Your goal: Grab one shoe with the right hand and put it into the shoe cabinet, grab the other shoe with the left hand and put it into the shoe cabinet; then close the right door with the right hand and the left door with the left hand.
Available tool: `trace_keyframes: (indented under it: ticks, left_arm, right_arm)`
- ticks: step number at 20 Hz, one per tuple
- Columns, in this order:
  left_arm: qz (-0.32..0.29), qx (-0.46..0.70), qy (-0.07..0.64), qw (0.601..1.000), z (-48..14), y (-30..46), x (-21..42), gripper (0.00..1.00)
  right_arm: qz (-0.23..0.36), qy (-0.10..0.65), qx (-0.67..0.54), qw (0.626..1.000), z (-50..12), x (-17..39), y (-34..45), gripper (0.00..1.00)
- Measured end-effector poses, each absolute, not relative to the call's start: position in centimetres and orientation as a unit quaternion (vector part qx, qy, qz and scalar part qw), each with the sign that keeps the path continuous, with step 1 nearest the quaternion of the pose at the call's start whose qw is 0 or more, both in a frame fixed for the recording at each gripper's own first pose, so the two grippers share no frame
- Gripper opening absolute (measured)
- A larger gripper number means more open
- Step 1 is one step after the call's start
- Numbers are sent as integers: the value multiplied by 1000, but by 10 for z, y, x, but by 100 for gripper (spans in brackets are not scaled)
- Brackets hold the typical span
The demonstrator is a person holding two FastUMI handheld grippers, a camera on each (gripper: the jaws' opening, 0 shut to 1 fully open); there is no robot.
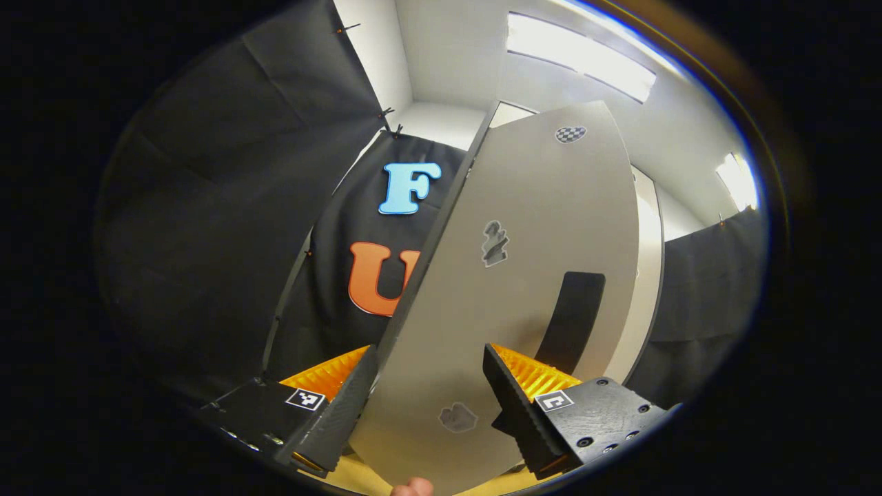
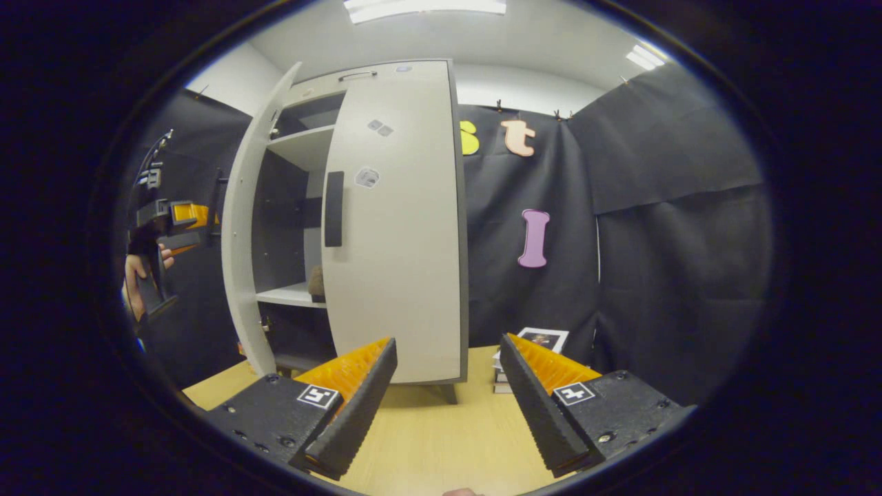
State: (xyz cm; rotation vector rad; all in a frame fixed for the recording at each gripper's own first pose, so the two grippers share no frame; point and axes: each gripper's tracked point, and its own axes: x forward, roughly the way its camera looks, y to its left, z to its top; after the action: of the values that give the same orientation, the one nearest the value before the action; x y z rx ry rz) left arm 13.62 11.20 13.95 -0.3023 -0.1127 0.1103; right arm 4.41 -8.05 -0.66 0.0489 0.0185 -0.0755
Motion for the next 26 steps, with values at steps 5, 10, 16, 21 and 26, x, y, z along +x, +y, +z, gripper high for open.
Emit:
trace_keyframes:
  ticks: [5,10,16,21,26]
  left_arm:
    - [49,-150,-50,986,139,103,146,95]
    - [47,-112,-50,991,150,89,130,94]
    - [21,-80,-45,996,152,61,88,94]
    - [13,-72,-22,997,123,36,64,95]
    - [6,-74,10,997,86,13,48,95]
  right_arm:
    - [-49,6,25,998,-5,37,-88,94]
    - [-52,3,29,998,-3,36,-92,98]
    - [-34,4,29,999,-1,39,-80,98]
    - [-17,7,26,1000,-3,41,-67,98]
    - [-10,13,27,1000,-7,39,-63,99]
